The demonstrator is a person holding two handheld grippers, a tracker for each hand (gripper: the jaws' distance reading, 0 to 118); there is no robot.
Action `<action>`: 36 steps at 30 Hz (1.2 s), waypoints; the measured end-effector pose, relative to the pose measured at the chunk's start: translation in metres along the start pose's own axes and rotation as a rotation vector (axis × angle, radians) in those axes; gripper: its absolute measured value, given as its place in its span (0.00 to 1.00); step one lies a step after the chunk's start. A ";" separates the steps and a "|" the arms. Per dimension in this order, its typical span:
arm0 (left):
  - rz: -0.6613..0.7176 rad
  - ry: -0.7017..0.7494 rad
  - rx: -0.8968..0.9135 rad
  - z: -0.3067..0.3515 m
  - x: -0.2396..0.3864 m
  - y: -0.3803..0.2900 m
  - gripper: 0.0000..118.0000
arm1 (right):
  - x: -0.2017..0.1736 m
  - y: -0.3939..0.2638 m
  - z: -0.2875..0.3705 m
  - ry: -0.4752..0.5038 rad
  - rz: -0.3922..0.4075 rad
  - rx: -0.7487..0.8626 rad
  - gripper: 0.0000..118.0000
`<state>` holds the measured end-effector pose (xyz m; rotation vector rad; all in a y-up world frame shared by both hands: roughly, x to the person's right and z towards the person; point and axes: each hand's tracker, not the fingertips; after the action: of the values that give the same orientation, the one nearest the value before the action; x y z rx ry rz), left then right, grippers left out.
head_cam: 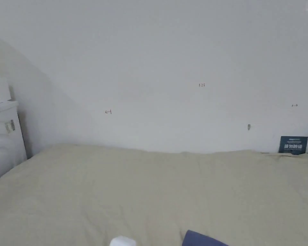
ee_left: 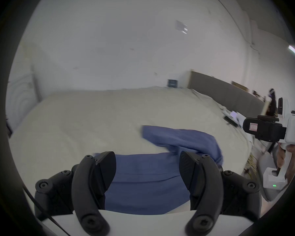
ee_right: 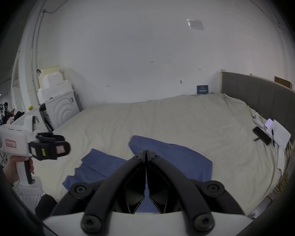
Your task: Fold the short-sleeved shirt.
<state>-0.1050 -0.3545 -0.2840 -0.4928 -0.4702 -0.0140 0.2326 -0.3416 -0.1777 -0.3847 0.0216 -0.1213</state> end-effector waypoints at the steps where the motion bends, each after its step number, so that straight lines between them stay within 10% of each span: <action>1: 0.002 0.015 0.002 0.010 -0.009 -0.001 0.68 | -0.007 0.001 -0.002 0.012 0.012 0.005 0.00; 5: 0.040 0.095 0.023 0.048 -0.032 -0.015 0.56 | -0.032 0.003 -0.011 0.058 0.042 -0.011 0.00; 12: 0.108 0.142 0.036 0.077 -0.045 -0.040 0.06 | -0.049 -0.003 -0.013 0.084 0.044 -0.029 0.00; 18: 0.097 0.165 0.026 0.080 -0.048 -0.043 0.00 | -0.053 -0.004 -0.013 0.087 0.047 -0.033 0.00; 30: 0.085 0.156 -0.017 0.052 -0.048 -0.035 0.00 | -0.046 -0.007 -0.007 0.079 0.028 -0.041 0.00; 36: 0.009 0.124 -0.126 -0.026 -0.065 -0.029 0.64 | -0.034 -0.014 0.004 0.061 0.022 -0.047 0.00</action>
<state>-0.1558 -0.3981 -0.3196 -0.6142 -0.3465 -0.0651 0.1979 -0.3486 -0.1690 -0.4277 0.0890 -0.1111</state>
